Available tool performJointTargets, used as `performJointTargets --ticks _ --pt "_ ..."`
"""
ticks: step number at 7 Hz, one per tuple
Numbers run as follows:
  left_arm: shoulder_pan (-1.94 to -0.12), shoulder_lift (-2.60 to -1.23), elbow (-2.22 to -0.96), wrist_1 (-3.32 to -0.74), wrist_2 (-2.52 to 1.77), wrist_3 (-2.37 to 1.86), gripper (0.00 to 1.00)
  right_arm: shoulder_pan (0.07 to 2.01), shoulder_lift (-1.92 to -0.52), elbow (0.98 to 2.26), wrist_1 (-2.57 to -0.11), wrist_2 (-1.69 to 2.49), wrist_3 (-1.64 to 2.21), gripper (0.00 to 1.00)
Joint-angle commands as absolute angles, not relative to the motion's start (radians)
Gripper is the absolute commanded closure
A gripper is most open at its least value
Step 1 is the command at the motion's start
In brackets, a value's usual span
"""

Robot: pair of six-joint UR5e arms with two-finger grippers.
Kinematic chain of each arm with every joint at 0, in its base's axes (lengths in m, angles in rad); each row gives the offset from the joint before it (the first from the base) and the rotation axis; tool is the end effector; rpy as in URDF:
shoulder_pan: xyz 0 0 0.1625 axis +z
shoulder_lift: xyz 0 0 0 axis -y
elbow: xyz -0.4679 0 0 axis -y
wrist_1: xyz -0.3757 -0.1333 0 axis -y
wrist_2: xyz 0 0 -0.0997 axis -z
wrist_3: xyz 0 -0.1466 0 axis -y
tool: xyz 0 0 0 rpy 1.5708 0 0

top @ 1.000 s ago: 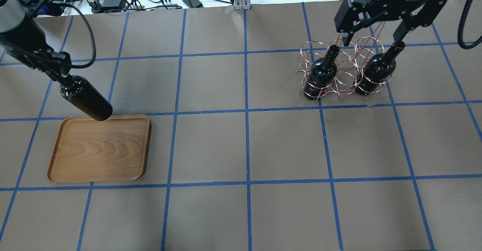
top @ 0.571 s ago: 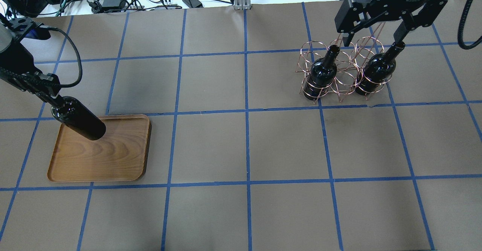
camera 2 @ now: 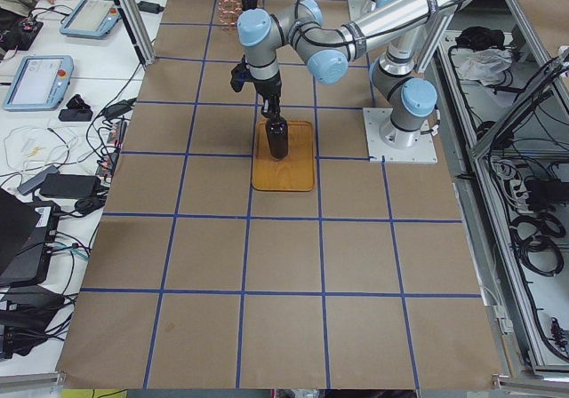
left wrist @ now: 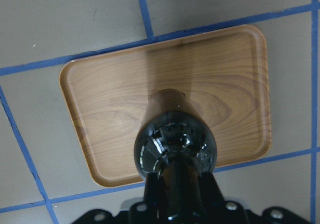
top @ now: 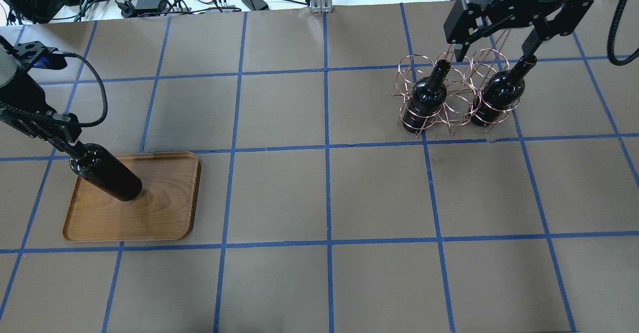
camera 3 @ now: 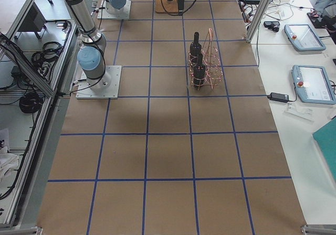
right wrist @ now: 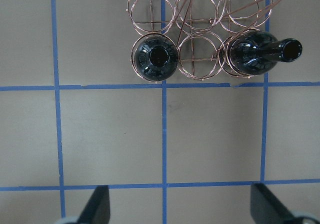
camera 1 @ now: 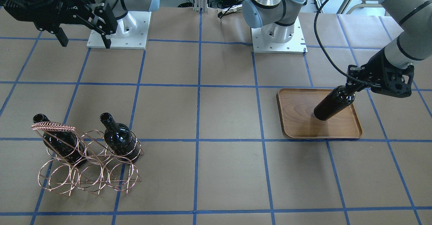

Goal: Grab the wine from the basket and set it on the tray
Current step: 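Lay the bottle flat on the tray and open the left gripper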

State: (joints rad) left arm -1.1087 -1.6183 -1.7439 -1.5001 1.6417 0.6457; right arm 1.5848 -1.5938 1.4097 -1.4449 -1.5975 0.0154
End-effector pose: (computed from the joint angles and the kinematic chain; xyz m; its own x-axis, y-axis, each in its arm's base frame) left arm 0.0975 -0.4715 0.3882 -0.9822 0.1850 0.0339 0.1881 0.9688 0.1614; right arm 0.1359 -0.4648 0.5586 -0.9997 0.0029 0.0258 0.0014 0.9983 -0.0586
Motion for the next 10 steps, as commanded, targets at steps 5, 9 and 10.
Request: performJointTargets --ticks 5,9,10 --pt "-1.106 -1.628 -1.746 -1.491 1.649 0.634 0.23 1.586 -1.598 1.411 -1.440 -1.591 0.017 0.00" --pt "-1.127 -1.560 -1.665 -1.642 1.645 0.561 0.00 1.586 -1.598 1.411 -1.440 -1.595 0.015 0.00" --pt "-1.153 -1.540 -1.622 -1.678 1.637 0.487 0.00 1.585 -1.597 1.411 -1.440 -1.594 0.015 0.00"
